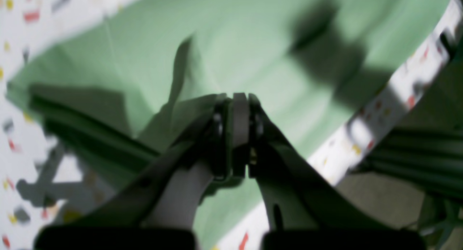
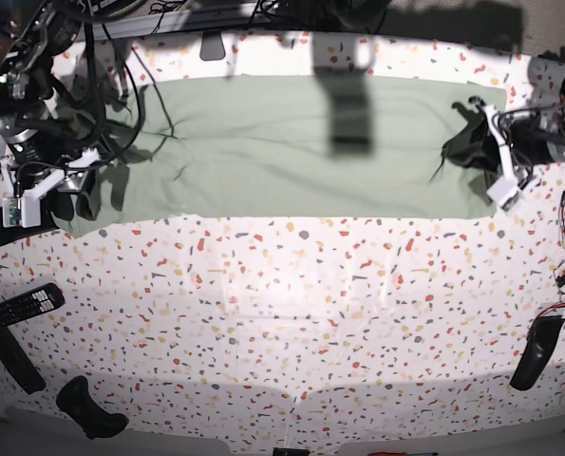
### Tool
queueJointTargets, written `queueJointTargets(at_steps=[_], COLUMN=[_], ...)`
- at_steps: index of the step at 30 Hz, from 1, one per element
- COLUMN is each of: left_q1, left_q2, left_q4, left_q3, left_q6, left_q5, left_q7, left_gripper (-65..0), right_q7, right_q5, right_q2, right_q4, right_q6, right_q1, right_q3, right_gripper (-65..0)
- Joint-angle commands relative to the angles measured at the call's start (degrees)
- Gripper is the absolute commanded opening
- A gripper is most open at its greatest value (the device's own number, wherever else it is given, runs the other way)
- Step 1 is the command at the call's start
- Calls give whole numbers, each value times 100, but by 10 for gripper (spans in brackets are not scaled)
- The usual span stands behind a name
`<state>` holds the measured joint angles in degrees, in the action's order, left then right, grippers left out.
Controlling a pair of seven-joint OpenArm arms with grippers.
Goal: Fold the T-shirt properly
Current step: 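Regrasp the shirt end with the left gripper, lifting it slightly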
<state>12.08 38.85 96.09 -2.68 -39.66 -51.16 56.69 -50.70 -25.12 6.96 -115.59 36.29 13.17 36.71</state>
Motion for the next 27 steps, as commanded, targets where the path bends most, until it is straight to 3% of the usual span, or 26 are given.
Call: queueJointTargets(at_steps=[1, 10, 27], left_q1=[-7, 212, 505], left_q2=[162, 649, 660], left_q4=[92, 92, 92], left_q3=[-61, -61, -61], left_q6=[-34, -34, -34], left_q5=[-85, -26, 184], left_q7=[-96, -98, -120], left_gripper=[-650, -650, -650], right_q7=[116, 120, 127], right_q5=[-68, -66, -68], right_q2=[48, 48, 48], right_q4=[-114, -114, -114], right_q6=[61, 61, 61], right_q1=[-48, -48, -48], right_q3=[17, 17, 17], right_gripper=[-423, -423, -423])
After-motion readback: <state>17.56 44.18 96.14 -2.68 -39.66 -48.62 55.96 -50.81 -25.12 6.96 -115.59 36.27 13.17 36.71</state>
